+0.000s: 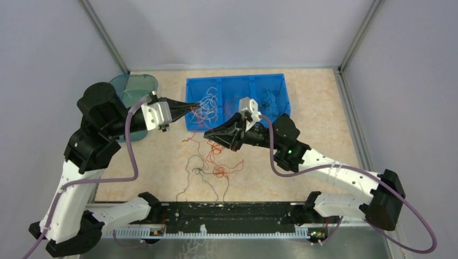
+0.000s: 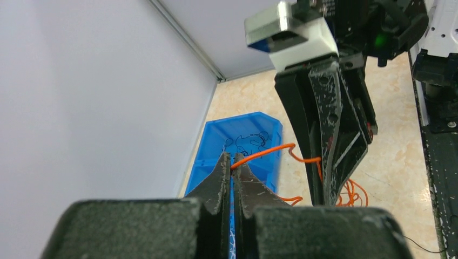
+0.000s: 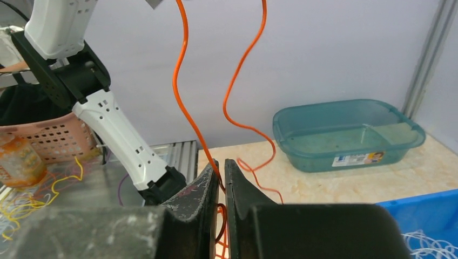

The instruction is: Untangle the cables

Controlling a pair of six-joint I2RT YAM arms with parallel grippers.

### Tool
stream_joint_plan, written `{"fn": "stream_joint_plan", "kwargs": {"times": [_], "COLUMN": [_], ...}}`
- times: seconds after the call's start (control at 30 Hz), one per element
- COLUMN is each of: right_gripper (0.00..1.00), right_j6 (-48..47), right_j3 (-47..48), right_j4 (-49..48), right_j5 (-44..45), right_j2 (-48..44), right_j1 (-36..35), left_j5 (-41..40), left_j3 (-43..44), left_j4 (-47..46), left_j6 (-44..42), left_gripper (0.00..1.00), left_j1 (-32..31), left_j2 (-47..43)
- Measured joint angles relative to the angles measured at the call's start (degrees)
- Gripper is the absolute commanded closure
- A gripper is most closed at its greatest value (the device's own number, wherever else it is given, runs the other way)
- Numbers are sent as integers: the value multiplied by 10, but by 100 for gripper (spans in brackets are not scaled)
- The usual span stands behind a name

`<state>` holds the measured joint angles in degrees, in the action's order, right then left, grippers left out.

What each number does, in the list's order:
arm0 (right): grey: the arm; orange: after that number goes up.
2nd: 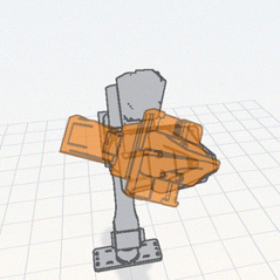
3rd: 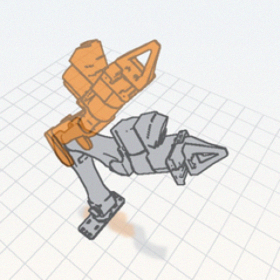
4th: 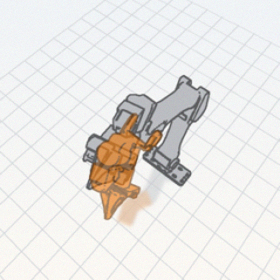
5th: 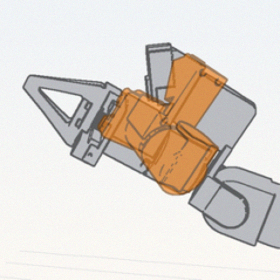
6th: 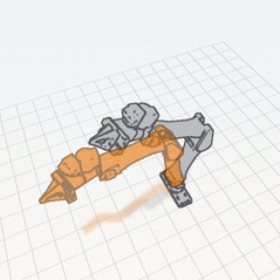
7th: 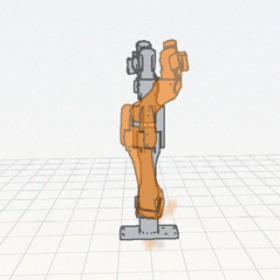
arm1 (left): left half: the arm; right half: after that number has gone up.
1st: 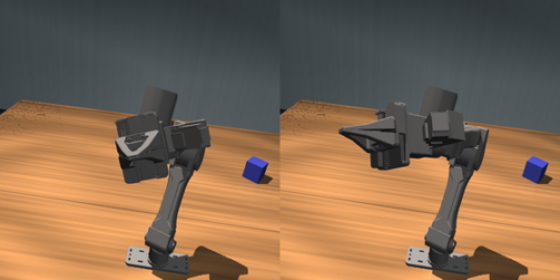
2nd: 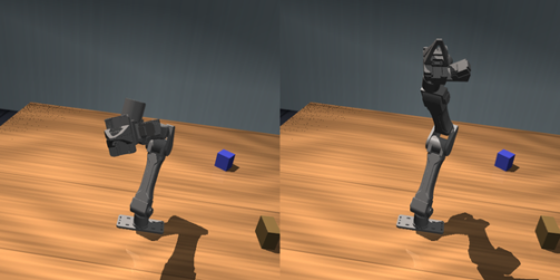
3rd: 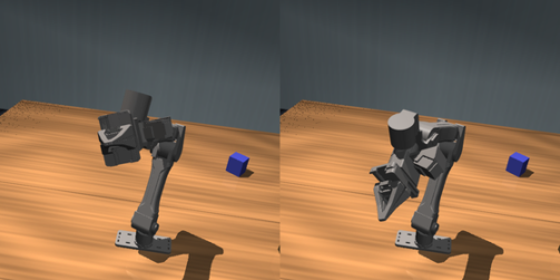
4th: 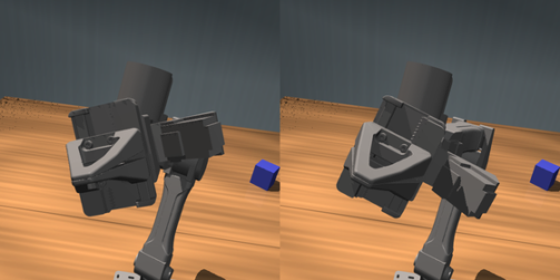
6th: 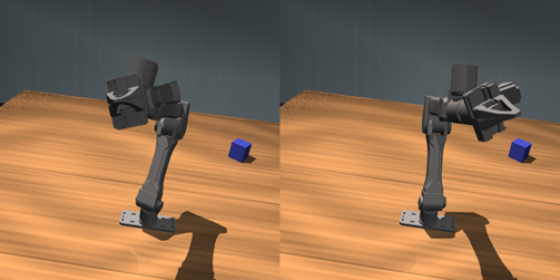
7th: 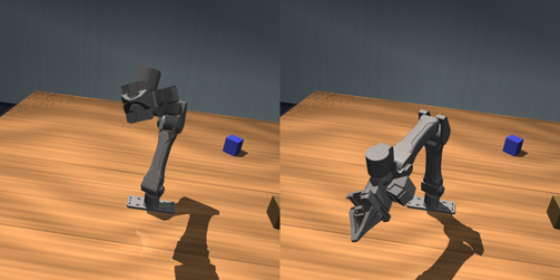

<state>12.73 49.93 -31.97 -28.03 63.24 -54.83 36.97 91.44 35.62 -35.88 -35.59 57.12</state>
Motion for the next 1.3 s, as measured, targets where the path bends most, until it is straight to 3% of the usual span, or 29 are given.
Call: {"fn": "stream_joint_plan", "kwargs": {"times": [0.17, 0.43, 0.83, 1.0, 1.3], "right_gripper": [90, 79, 79, 86, 86], "right_j6": [35, 81, 129, 130, 131], "right_j3": [1, 1, 1, -6, -91], "right_j4": [-33, -74, -134, -153, -190], "right_j5": [-29, -56, -61, -50, -7], "right_j2": [45, 108, 153, 153, 152], "right_j1": [0, -14, -33, -33, -44], "left_j5": [2, 1, 1, -3, -43], "left_j3": [9, 40, 65, 66, 76], "left_j4": [-1, -12, -35, -36, -79], "left_j6": [0, 2, 3, 2, -18], "left_gripper": [100, 100, 100, 100, 100], "left_j1": [0, 0, 0, 0, 0], "left_j2": [5, 27, 30, 30, 32]}}
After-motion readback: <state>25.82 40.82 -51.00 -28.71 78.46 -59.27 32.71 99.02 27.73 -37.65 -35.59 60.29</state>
